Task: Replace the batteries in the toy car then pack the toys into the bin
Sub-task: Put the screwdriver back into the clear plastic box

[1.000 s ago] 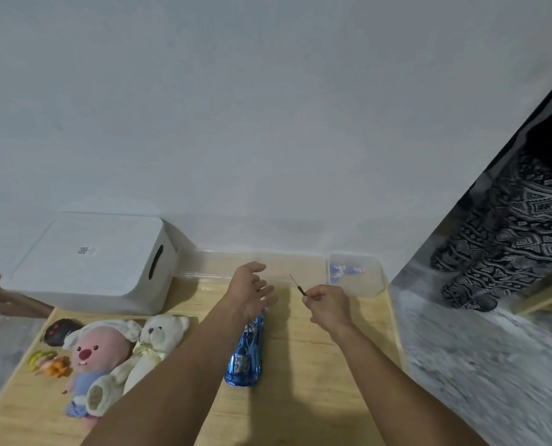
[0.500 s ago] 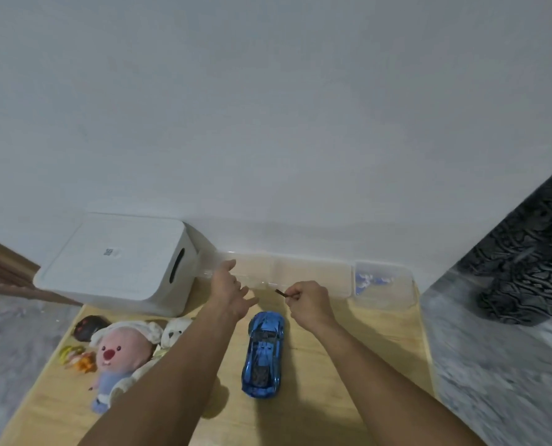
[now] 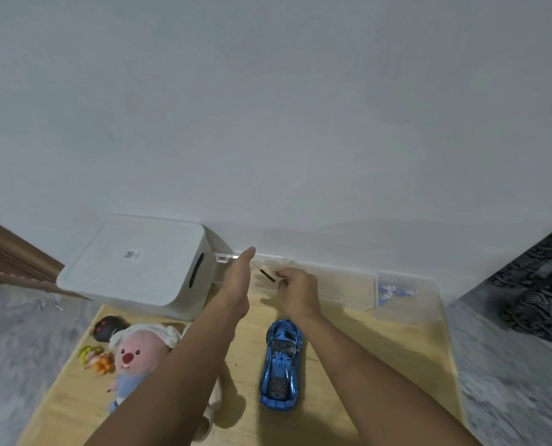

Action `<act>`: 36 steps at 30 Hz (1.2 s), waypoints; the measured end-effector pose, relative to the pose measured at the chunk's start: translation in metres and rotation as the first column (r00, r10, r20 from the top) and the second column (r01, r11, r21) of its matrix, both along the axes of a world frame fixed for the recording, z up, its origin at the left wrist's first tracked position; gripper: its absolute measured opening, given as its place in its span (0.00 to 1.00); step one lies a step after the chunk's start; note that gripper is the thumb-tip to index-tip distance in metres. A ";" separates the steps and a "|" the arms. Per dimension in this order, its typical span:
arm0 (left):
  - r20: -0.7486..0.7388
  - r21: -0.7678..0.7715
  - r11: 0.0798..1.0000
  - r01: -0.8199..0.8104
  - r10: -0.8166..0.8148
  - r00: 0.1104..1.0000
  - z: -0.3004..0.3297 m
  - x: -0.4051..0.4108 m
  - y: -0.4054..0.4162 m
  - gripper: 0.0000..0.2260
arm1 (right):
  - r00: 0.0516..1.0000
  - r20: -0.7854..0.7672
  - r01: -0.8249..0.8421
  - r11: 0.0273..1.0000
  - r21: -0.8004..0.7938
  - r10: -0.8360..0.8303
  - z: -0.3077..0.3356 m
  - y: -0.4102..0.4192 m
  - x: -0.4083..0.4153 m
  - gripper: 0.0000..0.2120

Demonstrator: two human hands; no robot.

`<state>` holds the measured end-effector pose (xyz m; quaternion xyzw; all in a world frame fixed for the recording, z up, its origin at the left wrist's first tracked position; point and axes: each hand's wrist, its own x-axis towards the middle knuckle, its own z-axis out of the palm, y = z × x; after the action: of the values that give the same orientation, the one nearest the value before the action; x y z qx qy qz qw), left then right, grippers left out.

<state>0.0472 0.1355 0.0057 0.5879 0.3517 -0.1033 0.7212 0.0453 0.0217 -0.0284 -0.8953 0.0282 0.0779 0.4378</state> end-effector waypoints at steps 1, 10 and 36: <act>-0.002 0.019 1.000 0.003 -0.003 1.000 0.001 -0.001 0.001 0.28 | 1.000 0.008 0.002 1.000 0.001 -0.002 0.001 0.001 0.000 0.14; -0.044 0.850 0.492 0.185 -0.284 0.958 -0.025 -0.023 0.018 0.17 | 0.976 0.200 -0.040 0.975 -0.220 0.085 -0.012 0.000 -0.005 0.13; -0.464 0.829 0.076 0.554 -0.460 0.757 -0.061 -0.032 0.024 0.31 | 0.943 0.051 -0.293 0.893 -0.341 0.329 -0.028 -0.011 -0.007 0.22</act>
<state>0.0153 0.1593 -0.0554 0.9700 0.1434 -0.1432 0.1346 0.0387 0.0110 -0.0564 -0.9513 -0.1263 0.0930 0.2653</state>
